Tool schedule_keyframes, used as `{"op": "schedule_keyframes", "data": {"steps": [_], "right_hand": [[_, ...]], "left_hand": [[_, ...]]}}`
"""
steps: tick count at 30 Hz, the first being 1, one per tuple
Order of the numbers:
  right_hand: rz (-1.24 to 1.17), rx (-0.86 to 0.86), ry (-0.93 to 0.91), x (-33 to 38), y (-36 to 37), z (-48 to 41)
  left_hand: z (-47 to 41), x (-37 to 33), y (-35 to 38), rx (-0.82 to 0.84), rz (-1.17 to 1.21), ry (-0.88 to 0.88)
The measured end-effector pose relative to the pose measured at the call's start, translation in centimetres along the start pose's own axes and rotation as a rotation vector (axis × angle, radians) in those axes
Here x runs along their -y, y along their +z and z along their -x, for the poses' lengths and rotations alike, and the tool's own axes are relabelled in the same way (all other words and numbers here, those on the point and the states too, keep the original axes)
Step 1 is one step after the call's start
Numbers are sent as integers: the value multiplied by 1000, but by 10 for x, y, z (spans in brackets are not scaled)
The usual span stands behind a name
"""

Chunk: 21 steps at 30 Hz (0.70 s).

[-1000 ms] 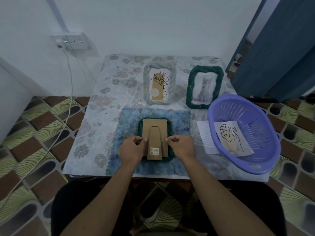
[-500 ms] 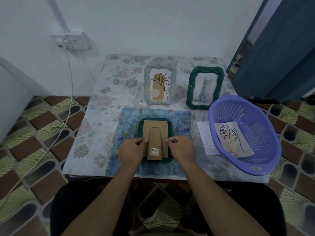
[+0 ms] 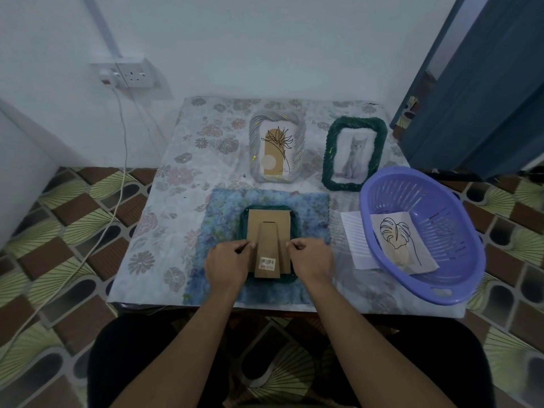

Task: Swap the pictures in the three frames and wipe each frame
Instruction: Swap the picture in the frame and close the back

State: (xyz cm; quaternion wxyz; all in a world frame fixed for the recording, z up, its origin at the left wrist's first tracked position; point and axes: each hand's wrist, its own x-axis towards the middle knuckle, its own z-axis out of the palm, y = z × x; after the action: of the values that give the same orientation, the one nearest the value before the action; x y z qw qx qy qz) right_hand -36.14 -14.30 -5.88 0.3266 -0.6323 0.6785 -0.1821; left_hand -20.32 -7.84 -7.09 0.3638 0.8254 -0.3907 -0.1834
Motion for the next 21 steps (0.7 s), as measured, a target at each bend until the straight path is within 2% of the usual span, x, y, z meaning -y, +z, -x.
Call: {"op": "schedule_keyframes", "data": {"steps": [7,21], "right_hand": [[-102,16,41,-1,-2,-2],[13,26,6,12,-5,3]], "left_hand": [[-4,4,5,2,0,-6],[-7,11,9,16,-56,5]]}}
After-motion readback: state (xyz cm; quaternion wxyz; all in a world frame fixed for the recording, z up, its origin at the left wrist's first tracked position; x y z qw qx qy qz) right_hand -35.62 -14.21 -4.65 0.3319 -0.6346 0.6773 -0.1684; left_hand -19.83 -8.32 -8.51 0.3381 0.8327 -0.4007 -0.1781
